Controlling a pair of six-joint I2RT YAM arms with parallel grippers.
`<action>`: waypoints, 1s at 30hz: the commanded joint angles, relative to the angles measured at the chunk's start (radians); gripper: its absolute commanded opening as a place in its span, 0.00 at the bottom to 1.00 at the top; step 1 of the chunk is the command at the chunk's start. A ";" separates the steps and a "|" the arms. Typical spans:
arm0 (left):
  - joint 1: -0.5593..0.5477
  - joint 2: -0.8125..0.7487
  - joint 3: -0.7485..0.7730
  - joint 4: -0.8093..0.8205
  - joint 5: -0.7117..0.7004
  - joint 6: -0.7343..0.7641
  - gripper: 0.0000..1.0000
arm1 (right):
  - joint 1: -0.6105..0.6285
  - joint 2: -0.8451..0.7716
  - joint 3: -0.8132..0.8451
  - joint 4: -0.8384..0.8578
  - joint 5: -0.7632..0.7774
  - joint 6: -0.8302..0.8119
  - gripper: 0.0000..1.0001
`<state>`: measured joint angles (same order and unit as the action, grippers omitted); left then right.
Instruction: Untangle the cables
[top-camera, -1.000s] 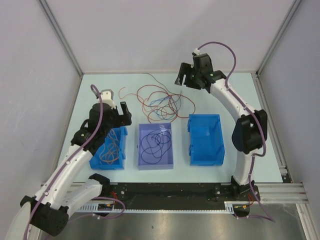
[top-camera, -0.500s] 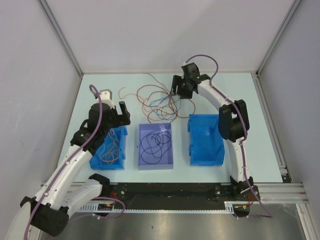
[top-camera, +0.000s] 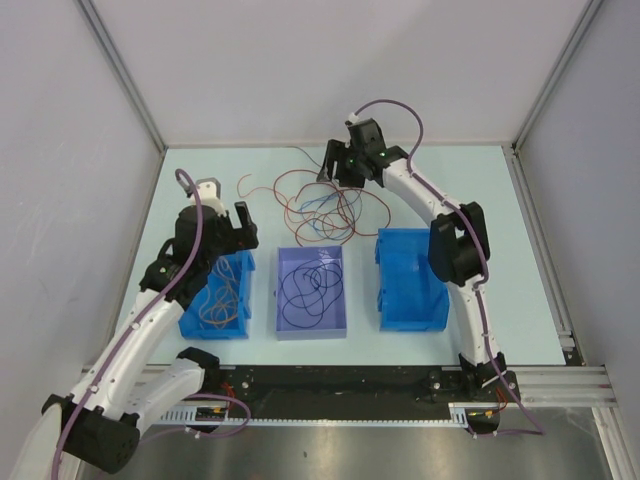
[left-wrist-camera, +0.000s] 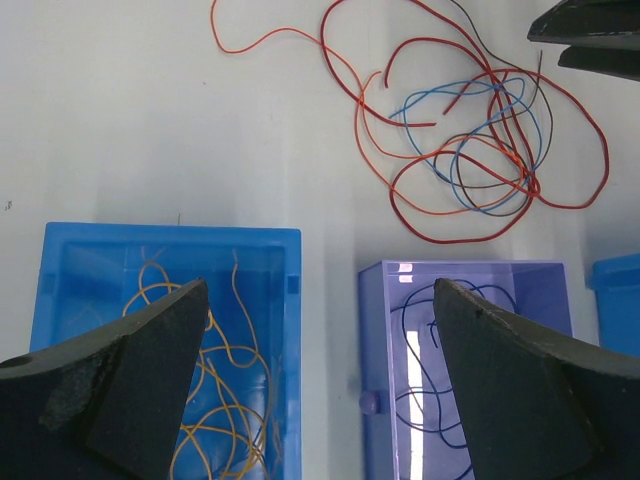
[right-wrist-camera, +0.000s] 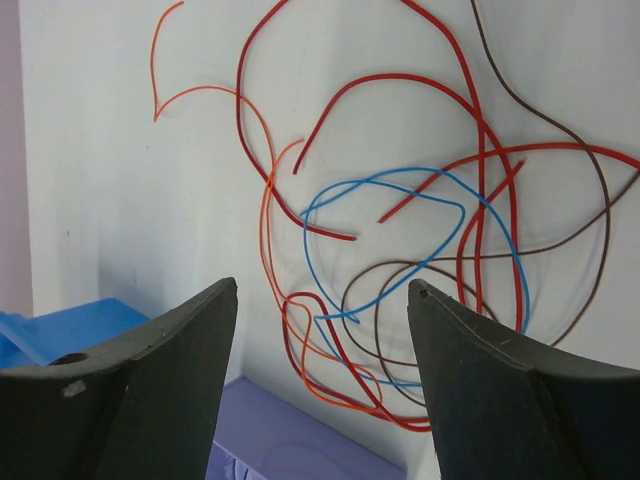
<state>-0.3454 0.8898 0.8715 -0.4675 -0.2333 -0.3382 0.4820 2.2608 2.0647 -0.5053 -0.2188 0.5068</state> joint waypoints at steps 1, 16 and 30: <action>0.013 -0.015 0.024 0.012 -0.006 0.016 1.00 | 0.013 0.037 0.078 0.021 0.007 0.027 0.74; 0.011 -0.026 0.020 0.015 -0.005 0.018 1.00 | 0.018 0.082 0.091 -0.012 0.091 0.041 0.76; 0.013 -0.005 0.023 0.013 -0.004 0.019 1.00 | 0.046 0.111 0.092 -0.021 0.079 0.062 0.54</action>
<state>-0.3397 0.8837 0.8715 -0.4706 -0.2325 -0.3355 0.5083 2.3661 2.1101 -0.5190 -0.1543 0.5518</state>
